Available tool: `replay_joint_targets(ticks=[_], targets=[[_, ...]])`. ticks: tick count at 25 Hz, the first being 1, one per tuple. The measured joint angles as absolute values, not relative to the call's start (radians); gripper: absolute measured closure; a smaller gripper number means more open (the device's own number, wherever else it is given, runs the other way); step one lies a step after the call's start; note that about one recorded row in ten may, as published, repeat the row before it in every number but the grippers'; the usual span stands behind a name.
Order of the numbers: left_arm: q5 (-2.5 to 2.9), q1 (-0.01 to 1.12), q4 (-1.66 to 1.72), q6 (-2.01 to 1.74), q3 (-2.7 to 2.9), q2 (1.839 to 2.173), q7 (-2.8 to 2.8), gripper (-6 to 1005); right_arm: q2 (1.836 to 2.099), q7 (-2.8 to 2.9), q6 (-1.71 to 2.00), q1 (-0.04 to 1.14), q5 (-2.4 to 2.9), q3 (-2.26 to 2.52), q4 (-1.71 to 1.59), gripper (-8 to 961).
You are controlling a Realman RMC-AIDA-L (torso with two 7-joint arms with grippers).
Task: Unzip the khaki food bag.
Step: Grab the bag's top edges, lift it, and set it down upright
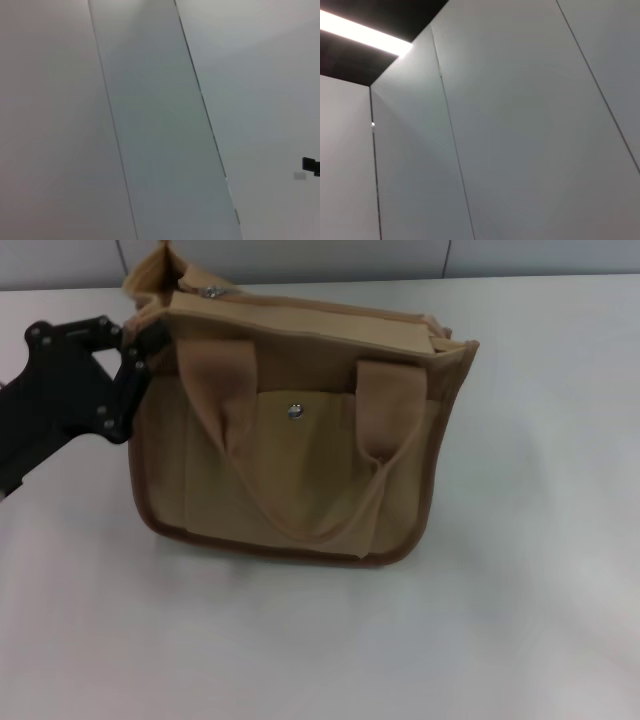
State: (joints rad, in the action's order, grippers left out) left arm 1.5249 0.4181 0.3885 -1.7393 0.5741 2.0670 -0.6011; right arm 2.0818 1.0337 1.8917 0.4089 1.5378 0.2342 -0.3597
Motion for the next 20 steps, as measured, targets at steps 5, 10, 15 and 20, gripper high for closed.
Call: replay_joint_targets(ticks=[5, 10, 15, 20], targets=[[1.522, 0.393, 0.378, -1.739, 0.569, 2.069, -0.61, 950, 2.082, 1.033, 1.885, 0.395, 1.538, 0.235, -0.359, 119], [1.52, 0.374, 0.369, -1.743, 0.566, 2.069, -0.647, 950, 2.082, 1.033, 1.881, 0.393, 1.546, 0.235, -0.359, 119], [1.52, 0.347, 0.368, -1.744, 0.566, 2.067, -0.66, 826, 2.082, 1.032, 1.872, 0.387, 1.552, 0.235, -0.359, 119], [1.525, 0.297, 0.367, -1.722, 0.571, 2.066, -0.672, 478, 2.081, 1.032, 1.871, 0.382, 1.552, 0.235, -0.36, 119]])
